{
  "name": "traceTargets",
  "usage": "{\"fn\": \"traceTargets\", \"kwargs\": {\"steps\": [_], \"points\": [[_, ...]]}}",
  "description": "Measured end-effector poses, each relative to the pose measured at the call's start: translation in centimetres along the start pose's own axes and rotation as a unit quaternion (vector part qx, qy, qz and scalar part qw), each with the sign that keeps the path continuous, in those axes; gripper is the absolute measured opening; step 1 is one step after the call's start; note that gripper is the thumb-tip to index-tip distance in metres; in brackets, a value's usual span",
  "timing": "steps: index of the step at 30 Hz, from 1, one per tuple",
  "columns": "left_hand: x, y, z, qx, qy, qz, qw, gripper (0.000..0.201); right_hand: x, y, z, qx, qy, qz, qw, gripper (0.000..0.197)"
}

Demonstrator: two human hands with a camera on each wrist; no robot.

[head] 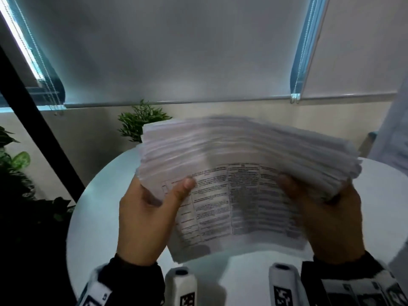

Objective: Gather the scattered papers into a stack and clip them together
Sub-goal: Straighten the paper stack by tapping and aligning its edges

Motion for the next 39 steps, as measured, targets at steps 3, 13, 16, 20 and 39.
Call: {"fn": "traceTargets", "kwargs": {"steps": [3, 13, 16, 20, 39], "points": [[-0.5, -1.1, -2.1, -0.049, -0.053, -0.032, 0.997, 0.060, -0.2, -1.6, 3.1, 0.075, 0.042, -0.063, 0.994, 0.089], [-0.6, -1.6, -3.7, -0.056, -0.100, -0.004, 0.993, 0.047, 0.4, -2.7, 3.7, 0.091, 0.024, -0.047, 0.994, 0.049], [-1.3, -1.1, -0.7, 0.038, -0.059, 0.042, 0.997, 0.052, 0.0, -1.8, 2.0, 0.027, 0.024, 0.001, 0.999, 0.061], [-0.9, -1.5, 0.5, 0.100, 0.060, 0.054, 0.992, 0.049, 1.7, -1.8, 0.4, -0.043, -0.087, -0.027, 0.995, 0.056], [-0.7, -1.2, -4.3, -0.053, -0.097, -0.098, 0.989, 0.051, 1.0, -2.8, 7.0, 0.161, 0.121, -0.106, 0.974, 0.058]]}}
Point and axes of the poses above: each hand's wrist, its own y-axis towards the middle knuckle, its own x-axis out of the palm, z = x × y, the point moved 6 cm from there along y, towards the middle knuckle, and after that the axes turned 7 degrees about -z, right-handed, at the moved point
